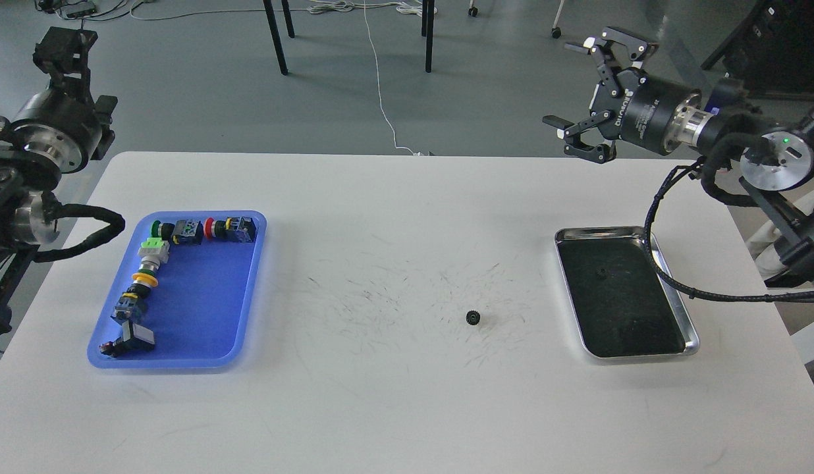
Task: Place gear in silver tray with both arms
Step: 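Raise the left arm back away from the table, then reach the right gripper to the gear on the table and grasp it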
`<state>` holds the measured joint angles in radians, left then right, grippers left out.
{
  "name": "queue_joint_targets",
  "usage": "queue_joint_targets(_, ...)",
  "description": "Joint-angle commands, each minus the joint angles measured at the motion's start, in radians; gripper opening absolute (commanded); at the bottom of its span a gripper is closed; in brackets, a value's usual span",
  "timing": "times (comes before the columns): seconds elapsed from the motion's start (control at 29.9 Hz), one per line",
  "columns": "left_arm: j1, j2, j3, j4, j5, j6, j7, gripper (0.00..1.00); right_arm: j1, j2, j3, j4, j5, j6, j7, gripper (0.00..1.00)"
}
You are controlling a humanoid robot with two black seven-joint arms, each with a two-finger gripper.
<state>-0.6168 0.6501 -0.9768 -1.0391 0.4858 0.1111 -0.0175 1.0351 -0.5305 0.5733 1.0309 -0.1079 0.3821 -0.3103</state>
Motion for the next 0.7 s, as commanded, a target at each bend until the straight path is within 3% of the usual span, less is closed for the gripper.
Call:
queue_joint_targets(0.0,0.000,0.006,0.000,0.069,-0.173,-0.119,-0.019,0.98,0.129,0.009,-0.232,0.081,-0.132,-0.003,-0.021,0.99)
queue_joint_targets(0.13,0.003,-0.007,0.001,0.114,-0.194,-0.168,-0.019,0.98,0.273,0.093,-0.487,0.156,-0.248,-0.003,-0.032,0.99)
queue_joint_targets(0.3,0.003,-0.036,-0.003,0.214,-0.196,-0.356,-0.024,0.98,0.390,0.219,-0.702,0.166,-0.312,0.009,-0.107,0.99)
queue_joint_targets(0.43,-0.001,-0.070,-0.016,0.229,-0.193,-0.358,-0.027,0.98,0.439,0.316,-0.831,0.164,-0.384,0.014,-0.125,0.99)
queue_joint_targets(0.67,0.000,-0.063,-0.003,0.228,-0.188,-0.338,-0.027,0.98,0.493,0.350,-0.964,0.173,-0.406,0.075,-0.164,0.99)
